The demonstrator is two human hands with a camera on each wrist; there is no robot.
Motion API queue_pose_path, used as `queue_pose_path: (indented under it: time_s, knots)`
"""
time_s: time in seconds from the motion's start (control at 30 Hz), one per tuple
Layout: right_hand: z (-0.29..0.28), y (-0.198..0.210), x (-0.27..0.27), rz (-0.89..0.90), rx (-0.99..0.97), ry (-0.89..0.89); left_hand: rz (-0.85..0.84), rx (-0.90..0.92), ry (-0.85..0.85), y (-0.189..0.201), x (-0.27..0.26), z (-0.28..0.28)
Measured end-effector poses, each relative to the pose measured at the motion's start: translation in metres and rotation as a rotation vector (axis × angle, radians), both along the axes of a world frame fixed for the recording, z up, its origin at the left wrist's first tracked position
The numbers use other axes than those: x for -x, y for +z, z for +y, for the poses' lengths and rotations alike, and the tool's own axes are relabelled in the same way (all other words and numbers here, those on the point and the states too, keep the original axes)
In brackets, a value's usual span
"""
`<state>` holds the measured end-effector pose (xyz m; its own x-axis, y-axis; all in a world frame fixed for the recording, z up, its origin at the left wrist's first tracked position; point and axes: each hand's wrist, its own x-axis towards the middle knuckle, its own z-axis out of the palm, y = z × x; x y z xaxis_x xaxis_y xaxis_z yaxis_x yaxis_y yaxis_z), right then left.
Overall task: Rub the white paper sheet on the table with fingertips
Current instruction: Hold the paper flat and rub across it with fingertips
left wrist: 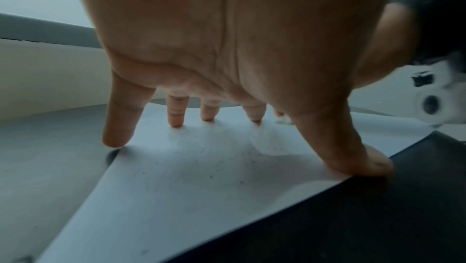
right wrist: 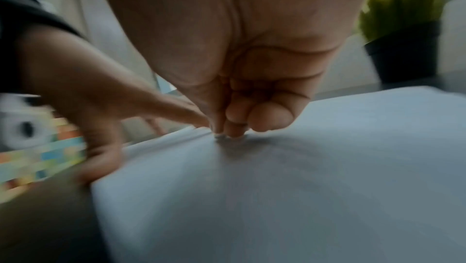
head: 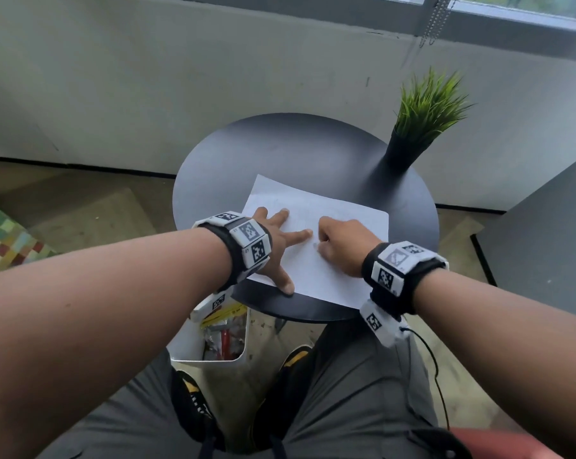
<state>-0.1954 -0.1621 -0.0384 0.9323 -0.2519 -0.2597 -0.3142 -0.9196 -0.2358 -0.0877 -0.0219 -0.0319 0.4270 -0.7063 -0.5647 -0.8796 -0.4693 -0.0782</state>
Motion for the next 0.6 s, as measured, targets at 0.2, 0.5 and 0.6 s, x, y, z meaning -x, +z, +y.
queue_pose_path:
  time_s: [0.2,0.5,0.6]
  knots:
    - [0.009,0.004,0.007,0.103,-0.07,0.182,-0.026,-0.029,-0.02,0.0,0.0,-0.002]
    - [0.02,0.003,0.013,0.107,-0.114,0.228,-0.019,-0.044,-0.001,-0.002,-0.002,-0.004]
    - [-0.01,-0.001,0.003,0.013,0.009,-0.06,-0.03,-0.049,-0.003,-0.002,-0.001,-0.006]
